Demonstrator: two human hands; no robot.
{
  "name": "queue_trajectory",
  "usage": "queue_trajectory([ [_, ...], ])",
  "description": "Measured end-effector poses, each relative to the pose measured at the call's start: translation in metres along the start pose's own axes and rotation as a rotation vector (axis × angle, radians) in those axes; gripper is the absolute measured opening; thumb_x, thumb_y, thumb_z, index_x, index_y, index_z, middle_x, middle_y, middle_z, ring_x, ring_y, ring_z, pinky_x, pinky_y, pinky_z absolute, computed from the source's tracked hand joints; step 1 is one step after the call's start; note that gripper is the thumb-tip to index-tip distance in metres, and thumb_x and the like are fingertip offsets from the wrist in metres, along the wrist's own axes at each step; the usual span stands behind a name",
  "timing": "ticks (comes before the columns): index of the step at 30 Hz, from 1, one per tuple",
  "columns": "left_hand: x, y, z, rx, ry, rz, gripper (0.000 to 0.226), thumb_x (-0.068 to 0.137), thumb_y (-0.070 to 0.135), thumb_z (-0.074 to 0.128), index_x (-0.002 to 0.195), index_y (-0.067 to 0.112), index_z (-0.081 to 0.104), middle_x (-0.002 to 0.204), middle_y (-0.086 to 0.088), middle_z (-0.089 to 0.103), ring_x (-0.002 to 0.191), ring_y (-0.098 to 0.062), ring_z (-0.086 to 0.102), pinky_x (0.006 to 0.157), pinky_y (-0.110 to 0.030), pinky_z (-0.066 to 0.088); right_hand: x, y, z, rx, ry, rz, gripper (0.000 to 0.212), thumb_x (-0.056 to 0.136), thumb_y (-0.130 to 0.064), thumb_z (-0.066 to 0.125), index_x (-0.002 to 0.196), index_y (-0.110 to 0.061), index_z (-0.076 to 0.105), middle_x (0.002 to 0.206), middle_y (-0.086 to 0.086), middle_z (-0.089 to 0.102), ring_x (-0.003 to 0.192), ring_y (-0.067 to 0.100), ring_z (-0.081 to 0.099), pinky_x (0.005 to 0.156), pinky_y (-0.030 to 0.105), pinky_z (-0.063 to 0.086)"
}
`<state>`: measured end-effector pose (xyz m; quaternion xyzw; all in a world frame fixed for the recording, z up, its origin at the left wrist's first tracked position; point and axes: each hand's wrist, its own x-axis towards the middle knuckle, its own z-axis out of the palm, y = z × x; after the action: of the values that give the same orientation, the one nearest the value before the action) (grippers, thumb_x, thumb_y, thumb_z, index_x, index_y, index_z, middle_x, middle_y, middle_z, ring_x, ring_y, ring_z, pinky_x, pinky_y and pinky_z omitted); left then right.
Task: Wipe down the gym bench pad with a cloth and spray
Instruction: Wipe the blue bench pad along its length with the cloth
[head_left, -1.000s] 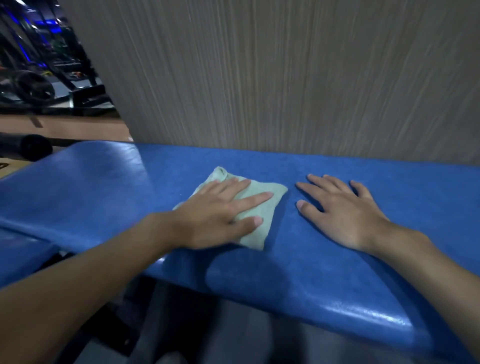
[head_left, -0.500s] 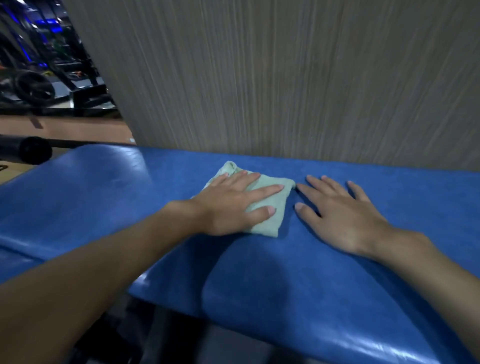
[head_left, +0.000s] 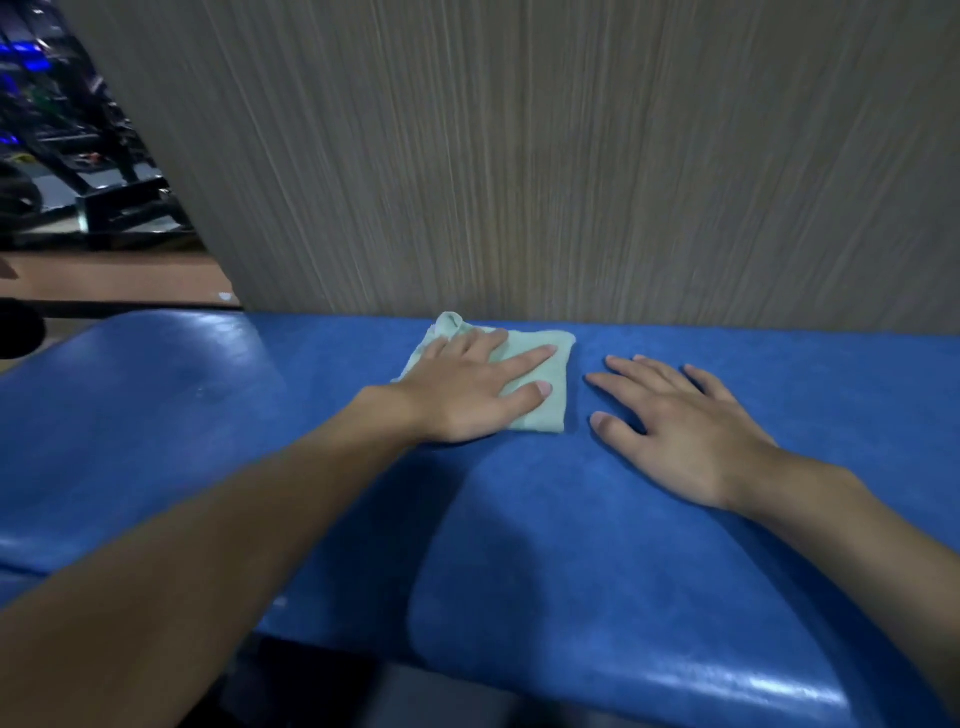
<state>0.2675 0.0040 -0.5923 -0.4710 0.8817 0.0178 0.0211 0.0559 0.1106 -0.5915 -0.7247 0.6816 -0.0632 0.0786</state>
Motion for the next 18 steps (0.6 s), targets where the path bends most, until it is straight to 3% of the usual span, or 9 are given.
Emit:
queue_trajectory([
  [4, -0.076, 0.019, 0.007, 0.02, 0.004, 0.06, 0.072, 0.076, 0.077, -0.004, 0.146, 0.063, -0.005, 0.166, 0.001, 0.005, 0.151, -0.017, -0.003, 0.12, -0.049, 0.0, -0.001, 0.0, 0.0, -0.014, 0.001, 0.005, 0.061, 0.095, -0.06, 0.019, 0.153, -0.042, 0.018, 0.164, -0.018, 0.006, 0.15, 0.003, -0.001, 0.122, 0.037, -0.004],
  [10, -0.156, 0.034, 0.006, 0.044, 0.051, 0.103, 0.065, 0.083, 0.074, -0.002, 0.146, 0.062, -0.01, 0.166, -0.002, 0.006, 0.152, -0.022, -0.002, 0.121, -0.05, 0.001, -0.003, -0.004, -0.004, -0.04, -0.016, -0.002, 0.058, 0.099, -0.056, 0.02, 0.154, -0.038, 0.02, 0.165, -0.013, 0.008, 0.151, 0.007, 0.002, 0.122, 0.04, -0.002],
  [14, -0.159, 0.033, 0.005, 0.027, 0.038, 0.099, 0.066, 0.082, 0.076, -0.001, 0.146, 0.063, -0.009, 0.165, 0.001, 0.006, 0.151, -0.016, -0.005, 0.121, -0.048, -0.002, -0.001, -0.006, -0.007, -0.107, 0.005, -0.004, 0.058, 0.099, -0.057, 0.019, 0.153, -0.038, 0.022, 0.164, -0.012, 0.01, 0.151, 0.011, 0.0, 0.12, 0.048, -0.007],
  [18, -0.114, 0.017, 0.004, 0.02, 0.014, 0.074, 0.068, 0.078, 0.079, -0.002, 0.144, 0.065, -0.008, 0.165, 0.002, 0.006, 0.151, -0.014, -0.004, 0.121, -0.045, -0.003, -0.002, -0.01, -0.001, -0.023, -0.023, -0.004, 0.064, 0.095, -0.064, 0.016, 0.154, -0.041, 0.017, 0.165, -0.012, 0.005, 0.151, 0.012, -0.002, 0.121, 0.048, -0.003],
])
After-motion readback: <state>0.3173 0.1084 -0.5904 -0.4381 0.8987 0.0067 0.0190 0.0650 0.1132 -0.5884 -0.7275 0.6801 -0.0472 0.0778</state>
